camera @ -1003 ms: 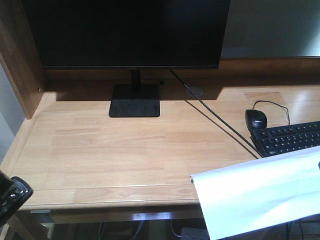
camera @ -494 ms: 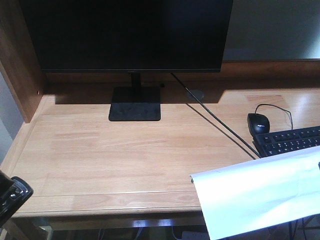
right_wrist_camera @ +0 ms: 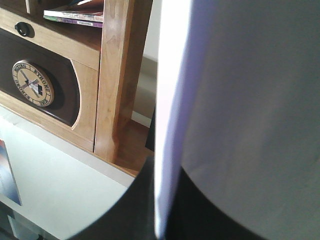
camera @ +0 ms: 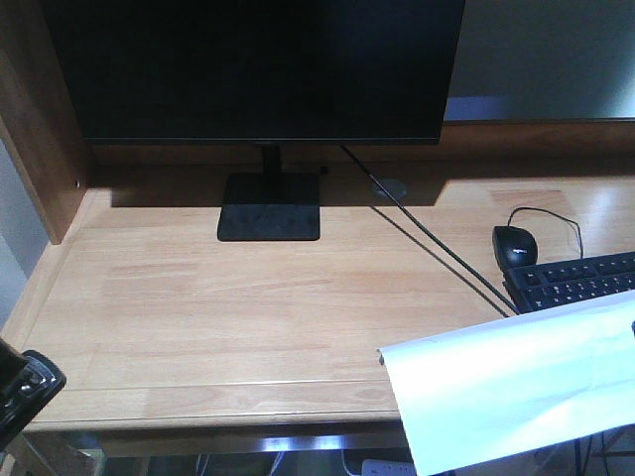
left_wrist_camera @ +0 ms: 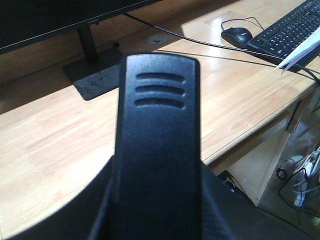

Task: Grab stapler and paper to desk for stapling
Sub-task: 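Approach the desk surface in front of the monitor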

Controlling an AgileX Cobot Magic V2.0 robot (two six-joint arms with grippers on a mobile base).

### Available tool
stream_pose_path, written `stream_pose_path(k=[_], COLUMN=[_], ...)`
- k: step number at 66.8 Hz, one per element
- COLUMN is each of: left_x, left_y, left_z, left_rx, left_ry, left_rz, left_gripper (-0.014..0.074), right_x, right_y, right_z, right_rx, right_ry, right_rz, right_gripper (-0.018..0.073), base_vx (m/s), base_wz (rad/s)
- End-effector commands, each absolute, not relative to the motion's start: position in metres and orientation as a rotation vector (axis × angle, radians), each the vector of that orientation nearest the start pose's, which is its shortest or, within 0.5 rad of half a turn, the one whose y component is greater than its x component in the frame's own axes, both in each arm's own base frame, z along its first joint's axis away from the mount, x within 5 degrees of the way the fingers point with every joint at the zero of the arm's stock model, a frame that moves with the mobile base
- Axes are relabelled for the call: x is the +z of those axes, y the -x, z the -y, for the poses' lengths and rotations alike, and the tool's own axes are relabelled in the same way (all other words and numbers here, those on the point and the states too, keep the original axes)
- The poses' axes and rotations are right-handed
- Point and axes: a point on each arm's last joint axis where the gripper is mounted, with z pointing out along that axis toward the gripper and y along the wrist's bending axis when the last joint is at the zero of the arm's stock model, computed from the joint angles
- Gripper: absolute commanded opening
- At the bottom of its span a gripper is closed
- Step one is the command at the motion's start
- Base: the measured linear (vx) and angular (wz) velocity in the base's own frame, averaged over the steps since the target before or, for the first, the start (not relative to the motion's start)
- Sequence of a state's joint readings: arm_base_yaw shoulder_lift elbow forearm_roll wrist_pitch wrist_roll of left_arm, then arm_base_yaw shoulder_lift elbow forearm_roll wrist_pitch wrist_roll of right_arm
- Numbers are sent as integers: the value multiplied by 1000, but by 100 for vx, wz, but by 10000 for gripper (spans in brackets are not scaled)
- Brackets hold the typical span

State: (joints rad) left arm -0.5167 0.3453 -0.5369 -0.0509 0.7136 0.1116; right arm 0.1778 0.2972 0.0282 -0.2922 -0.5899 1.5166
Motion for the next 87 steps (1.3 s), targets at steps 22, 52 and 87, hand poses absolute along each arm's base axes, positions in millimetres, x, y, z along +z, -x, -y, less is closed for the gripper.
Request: stream_pose_path(k=[22,52,87], left_x=[326,326,326], left_y=[-57,-57,-57], left_z=[37,37,37], left_rx=[-352,-352,-352], left_ry=[-560,-560,-560], left_rz=[-1797,-1797,-1796], left_gripper=[-7,-7,-7], right_x=[238,238,238], right_y=[-69,-69,-69], right_z=[-29,-29,-29], right_rx=[1374,1374,1374], right_ry=[-534,-534,-534], right_rz=[-1190,-1190,-1190], right_gripper=[-5,-5,-5], base_vx=[0,0,0], base_wz=[-1,0,0])
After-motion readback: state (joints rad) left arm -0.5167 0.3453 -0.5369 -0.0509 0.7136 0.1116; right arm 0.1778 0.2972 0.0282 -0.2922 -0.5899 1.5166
